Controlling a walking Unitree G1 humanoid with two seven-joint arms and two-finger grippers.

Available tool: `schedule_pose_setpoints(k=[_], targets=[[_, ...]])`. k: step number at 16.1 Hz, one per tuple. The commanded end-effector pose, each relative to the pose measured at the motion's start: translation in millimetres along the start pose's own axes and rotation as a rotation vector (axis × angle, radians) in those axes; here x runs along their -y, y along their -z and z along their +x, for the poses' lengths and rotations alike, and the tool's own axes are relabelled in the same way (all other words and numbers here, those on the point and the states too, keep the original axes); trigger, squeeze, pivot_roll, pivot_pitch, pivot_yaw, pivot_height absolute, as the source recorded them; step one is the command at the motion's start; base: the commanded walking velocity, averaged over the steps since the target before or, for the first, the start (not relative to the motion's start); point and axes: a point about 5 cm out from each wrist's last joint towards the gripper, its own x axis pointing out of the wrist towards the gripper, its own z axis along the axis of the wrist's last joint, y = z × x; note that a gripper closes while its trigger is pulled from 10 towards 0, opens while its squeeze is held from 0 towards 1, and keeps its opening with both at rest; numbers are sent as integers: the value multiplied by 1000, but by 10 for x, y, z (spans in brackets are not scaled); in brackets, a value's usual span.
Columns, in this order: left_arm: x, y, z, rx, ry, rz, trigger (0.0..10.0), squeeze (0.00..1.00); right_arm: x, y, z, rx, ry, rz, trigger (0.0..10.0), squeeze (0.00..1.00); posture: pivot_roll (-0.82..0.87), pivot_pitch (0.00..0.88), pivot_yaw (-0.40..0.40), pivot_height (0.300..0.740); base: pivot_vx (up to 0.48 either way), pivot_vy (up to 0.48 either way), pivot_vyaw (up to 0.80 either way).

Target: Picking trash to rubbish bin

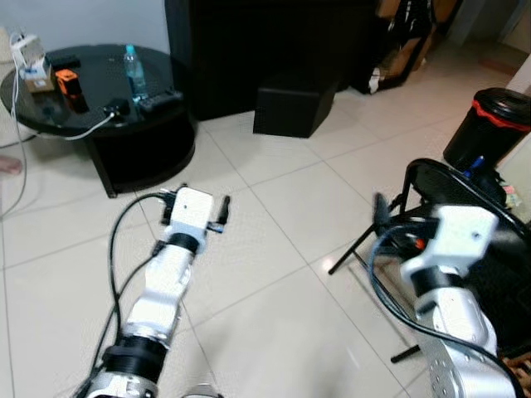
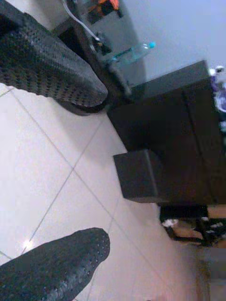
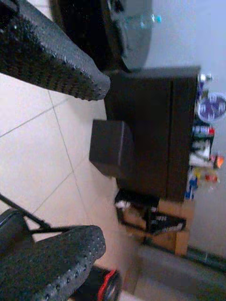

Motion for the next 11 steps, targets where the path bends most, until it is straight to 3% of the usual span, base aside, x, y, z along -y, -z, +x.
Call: schedule_pose_setpoints(k=[1, 3, 5, 7, 11], targets=[[31, 81, -37, -7, -4, 23, 10000, 0, 1, 7, 38, 7, -30, -7, 10000, 0, 228, 69, -144, 740, 0, 0, 0], [6, 349, -184, -54, -15, 77, 10000, 0, 4, 182, 139, -13, -51, -34, 10000, 0, 262, 63, -168, 740, 0, 0, 0], [3, 550, -279, -113, -2, 105, 10000, 0, 20, 449, 106, -81, -21, -49, 10000, 0, 279, 54, -176, 740, 0, 0, 0], [7, 555, -228, -108, -33, 80, 10000, 0, 81, 570, 96, -109, -27, -56, 10000, 0, 292, 49, -206, 740, 0, 0, 0], [140, 420, -103, -55, -90, 17, 10000, 0, 111, 544, 180, -93, -119, -88, 10000, 0, 299, 41, -283, 740, 0, 0, 0]])
